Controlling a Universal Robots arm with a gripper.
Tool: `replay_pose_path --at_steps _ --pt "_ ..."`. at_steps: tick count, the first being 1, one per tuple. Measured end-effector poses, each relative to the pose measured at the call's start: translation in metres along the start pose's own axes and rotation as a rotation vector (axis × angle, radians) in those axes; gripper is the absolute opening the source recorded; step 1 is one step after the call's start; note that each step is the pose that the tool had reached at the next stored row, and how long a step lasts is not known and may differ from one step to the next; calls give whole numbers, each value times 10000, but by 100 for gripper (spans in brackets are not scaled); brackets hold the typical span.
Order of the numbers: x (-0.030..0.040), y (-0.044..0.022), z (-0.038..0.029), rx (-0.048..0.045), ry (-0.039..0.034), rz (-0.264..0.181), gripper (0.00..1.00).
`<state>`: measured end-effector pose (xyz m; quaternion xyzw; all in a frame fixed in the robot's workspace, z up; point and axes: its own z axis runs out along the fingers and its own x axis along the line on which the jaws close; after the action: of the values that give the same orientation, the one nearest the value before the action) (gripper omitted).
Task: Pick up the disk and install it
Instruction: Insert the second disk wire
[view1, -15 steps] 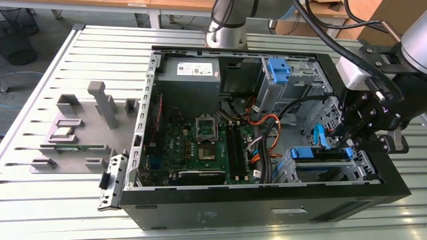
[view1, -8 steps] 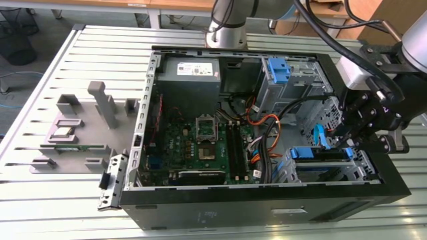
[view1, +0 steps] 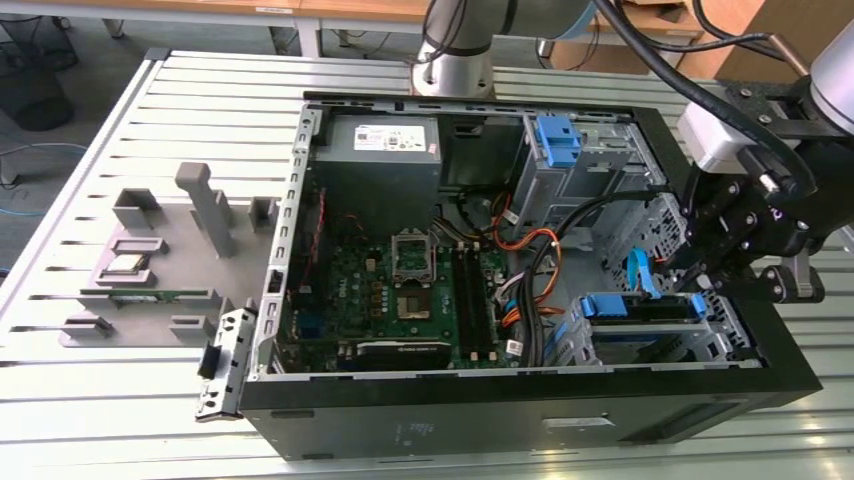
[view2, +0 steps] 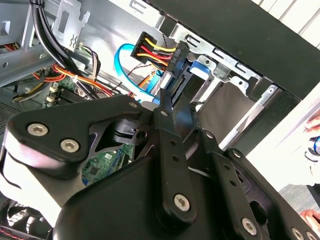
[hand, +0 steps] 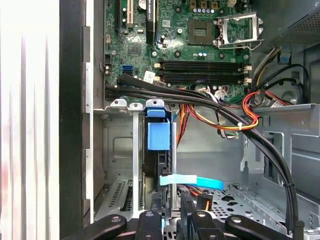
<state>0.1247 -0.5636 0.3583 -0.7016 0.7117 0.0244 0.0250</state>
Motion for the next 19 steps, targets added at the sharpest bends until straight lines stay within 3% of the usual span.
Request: replay_pose_path --at_steps 3,10,19 --pt "0 -1 -2 0 3 -1 29" --pt "-20 -78 0 0 2 0 29" --pt "-98 -123 7 0 3 1 29"
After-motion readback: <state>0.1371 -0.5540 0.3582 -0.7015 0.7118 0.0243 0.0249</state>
